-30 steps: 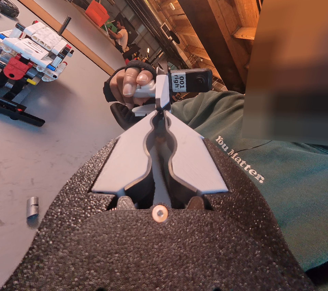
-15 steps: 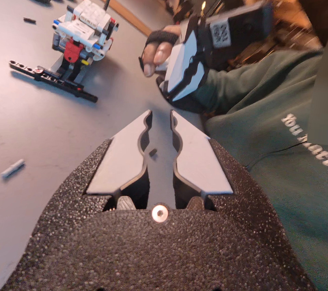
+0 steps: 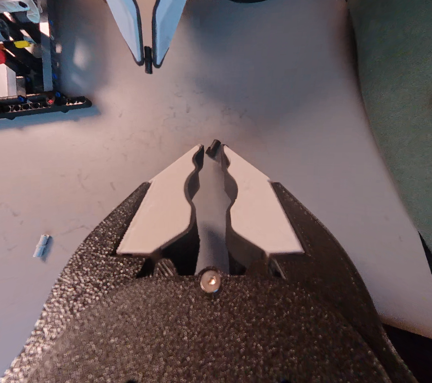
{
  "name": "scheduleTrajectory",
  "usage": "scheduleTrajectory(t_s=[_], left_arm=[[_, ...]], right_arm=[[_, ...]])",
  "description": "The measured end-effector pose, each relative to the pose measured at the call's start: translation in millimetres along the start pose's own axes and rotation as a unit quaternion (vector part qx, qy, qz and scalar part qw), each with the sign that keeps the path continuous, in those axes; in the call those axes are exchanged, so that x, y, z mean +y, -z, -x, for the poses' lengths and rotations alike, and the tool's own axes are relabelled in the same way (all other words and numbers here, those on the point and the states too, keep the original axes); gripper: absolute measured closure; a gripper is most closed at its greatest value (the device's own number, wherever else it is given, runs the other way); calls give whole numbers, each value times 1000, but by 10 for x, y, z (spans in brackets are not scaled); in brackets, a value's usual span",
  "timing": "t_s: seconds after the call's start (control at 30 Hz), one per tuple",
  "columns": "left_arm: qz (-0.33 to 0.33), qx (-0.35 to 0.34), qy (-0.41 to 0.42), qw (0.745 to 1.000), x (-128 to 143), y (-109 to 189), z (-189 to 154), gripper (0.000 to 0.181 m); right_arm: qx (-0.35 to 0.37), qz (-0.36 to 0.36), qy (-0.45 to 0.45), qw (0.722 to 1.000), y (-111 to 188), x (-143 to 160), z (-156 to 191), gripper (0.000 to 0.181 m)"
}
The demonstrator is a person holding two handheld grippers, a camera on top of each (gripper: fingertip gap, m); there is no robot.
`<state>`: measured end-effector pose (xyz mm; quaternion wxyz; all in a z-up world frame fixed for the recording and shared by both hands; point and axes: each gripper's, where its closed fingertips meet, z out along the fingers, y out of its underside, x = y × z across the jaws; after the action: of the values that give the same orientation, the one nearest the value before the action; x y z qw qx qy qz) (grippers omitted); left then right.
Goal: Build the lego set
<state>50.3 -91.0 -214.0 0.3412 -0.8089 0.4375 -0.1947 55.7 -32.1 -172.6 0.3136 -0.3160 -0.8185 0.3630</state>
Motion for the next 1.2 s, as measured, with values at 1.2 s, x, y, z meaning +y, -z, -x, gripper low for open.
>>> scheduleTrajectory(t_s=[1.2], left_arm=[[20, 6, 69, 997, 94, -41, 42, 166]], right_arm=[[-55, 60, 14, 997, -192, 179, 295, 176]])
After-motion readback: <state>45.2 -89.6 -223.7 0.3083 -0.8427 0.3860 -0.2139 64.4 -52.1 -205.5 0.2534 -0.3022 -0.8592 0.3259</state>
